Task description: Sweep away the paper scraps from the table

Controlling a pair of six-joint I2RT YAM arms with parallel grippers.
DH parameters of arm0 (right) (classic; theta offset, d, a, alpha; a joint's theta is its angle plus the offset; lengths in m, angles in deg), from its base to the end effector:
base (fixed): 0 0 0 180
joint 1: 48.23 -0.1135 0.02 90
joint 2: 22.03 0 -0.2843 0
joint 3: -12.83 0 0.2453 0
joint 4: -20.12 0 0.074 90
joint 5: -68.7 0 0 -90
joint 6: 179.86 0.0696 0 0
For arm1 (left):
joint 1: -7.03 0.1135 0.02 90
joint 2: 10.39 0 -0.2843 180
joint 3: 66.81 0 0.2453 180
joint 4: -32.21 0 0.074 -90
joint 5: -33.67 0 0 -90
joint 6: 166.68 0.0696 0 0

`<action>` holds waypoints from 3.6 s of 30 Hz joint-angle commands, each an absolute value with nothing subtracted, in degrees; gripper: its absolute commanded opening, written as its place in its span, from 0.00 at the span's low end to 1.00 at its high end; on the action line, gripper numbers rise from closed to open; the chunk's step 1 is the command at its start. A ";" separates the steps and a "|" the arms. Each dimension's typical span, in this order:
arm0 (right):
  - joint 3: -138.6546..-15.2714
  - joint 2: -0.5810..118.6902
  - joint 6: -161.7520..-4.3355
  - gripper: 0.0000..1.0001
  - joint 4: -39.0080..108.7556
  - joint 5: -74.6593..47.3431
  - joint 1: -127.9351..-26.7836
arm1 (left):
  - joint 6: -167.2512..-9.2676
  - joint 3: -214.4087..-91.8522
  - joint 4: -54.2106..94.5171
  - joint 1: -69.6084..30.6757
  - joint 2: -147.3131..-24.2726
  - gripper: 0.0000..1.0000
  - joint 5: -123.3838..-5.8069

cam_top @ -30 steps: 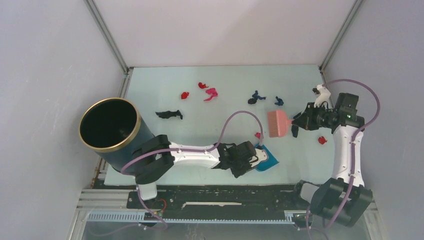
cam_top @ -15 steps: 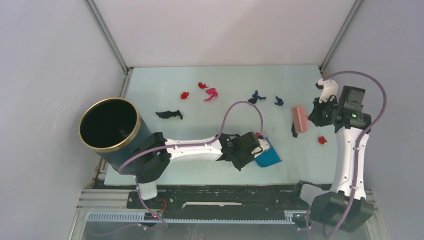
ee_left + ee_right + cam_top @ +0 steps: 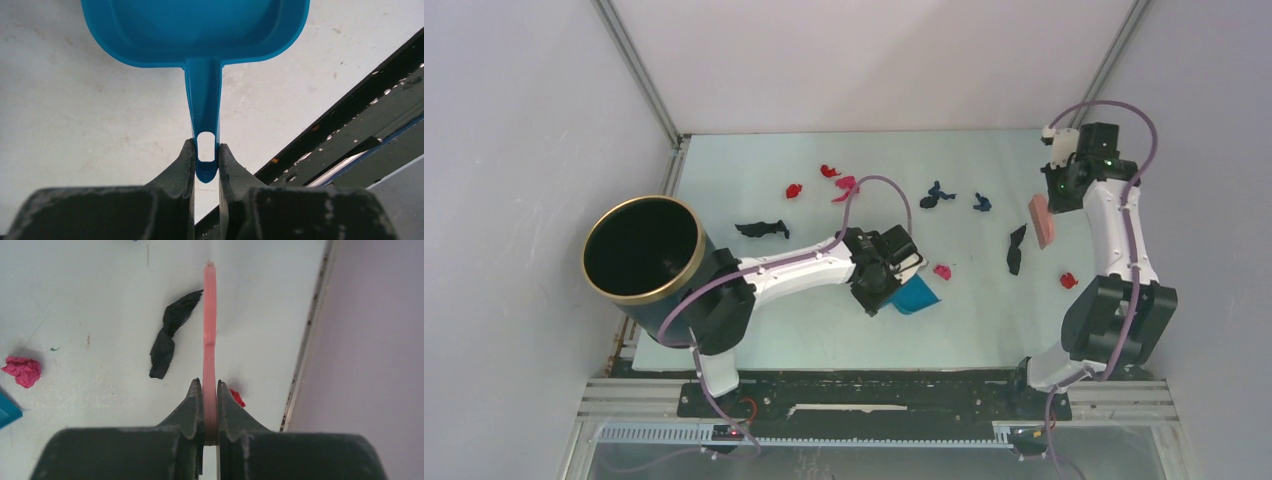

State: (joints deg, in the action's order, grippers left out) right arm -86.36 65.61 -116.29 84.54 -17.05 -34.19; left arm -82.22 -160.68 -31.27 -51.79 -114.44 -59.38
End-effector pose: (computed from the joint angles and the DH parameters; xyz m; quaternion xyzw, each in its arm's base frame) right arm 0.3264 -0.0763 0.3323 -0.1140 0.9405 -0.0771 0.3107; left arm 0.1888 -0.3192 0.2082 0.4471 0.8828 -0.0980 0.1062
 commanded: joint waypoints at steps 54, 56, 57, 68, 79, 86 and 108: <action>-115.26 93.56 -124.10 0.00 83.70 -25.52 -47.36 | -82.02 -165.76 -28.31 -46.00 -121.14 0.00 -65.57; -113.89 94.08 -126.22 0.00 84.15 -27.57 -49.54 | -82.11 -166.15 -28.70 -45.38 -121.49 0.00 -67.36; -112.41 93.40 -127.19 0.00 84.51 -27.44 -50.65 | -82.31 -166.14 -28.60 -44.90 -121.49 0.00 -68.56; -89.34 74.97 -121.50 0.00 87.99 -11.94 -57.17 | -81.95 -166.78 -29.39 -43.41 -123.15 0.00 -67.82; -81.58 64.15 -109.38 0.00 91.70 2.30 -66.92 | -82.04 -166.57 -28.73 -43.63 -124.19 0.00 -69.76; -84.04 59.40 -108.10 0.00 93.74 -4.38 -68.33 | -82.12 -166.18 -27.83 -44.09 -123.08 0.01 -68.72; -72.14 42.27 -123.41 0.00 95.69 -14.62 -29.80 | -76.86 -163.65 -25.86 -52.36 -117.15 0.00 -68.14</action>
State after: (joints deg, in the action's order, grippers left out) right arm -76.92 45.30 -118.31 98.77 -12.68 -36.48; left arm -79.31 -164.12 -25.57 -48.87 -120.40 -67.03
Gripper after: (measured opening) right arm 0.076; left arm 0.165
